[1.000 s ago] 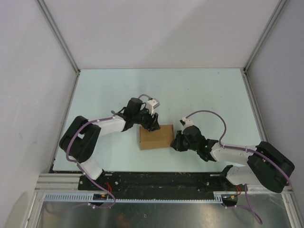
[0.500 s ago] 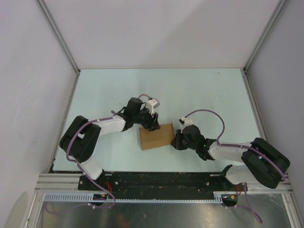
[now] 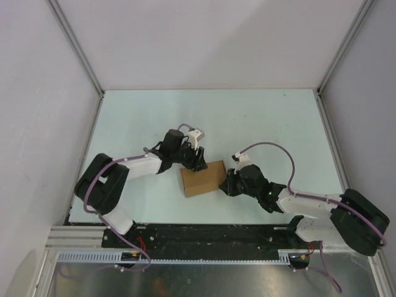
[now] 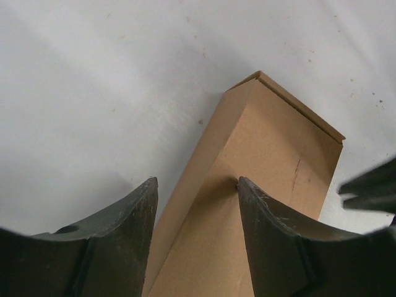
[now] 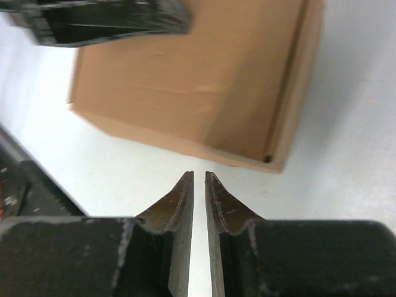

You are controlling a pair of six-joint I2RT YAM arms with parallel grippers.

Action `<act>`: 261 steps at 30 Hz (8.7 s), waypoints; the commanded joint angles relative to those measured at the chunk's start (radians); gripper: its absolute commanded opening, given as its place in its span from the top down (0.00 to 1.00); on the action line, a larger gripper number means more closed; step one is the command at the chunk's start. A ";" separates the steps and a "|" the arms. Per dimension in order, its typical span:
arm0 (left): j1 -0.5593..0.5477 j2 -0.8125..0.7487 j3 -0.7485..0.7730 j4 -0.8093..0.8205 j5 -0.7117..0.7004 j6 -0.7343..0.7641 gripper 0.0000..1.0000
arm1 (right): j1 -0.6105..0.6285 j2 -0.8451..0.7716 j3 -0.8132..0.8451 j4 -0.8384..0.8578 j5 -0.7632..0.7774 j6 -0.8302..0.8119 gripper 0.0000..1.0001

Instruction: Fold the paper box

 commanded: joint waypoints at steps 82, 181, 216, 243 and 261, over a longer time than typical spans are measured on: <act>-0.004 -0.404 -0.323 -0.074 -0.148 -0.430 0.29 | 0.407 0.543 0.219 0.543 0.296 0.079 0.83; -0.051 -0.011 0.039 0.016 0.012 -0.292 0.34 | -0.101 0.081 -0.137 0.379 -0.058 0.067 0.95; -0.078 -0.055 0.045 -0.002 -0.054 -0.295 0.32 | -0.102 0.063 -0.077 0.200 -0.029 0.039 0.95; -0.059 -0.250 -0.053 -0.077 -0.161 -0.250 0.37 | -0.418 0.120 -0.029 0.615 -0.727 0.140 0.95; -0.087 -0.253 -0.098 -0.070 -0.183 -0.229 0.38 | -0.458 0.505 0.058 0.951 -0.781 0.243 0.97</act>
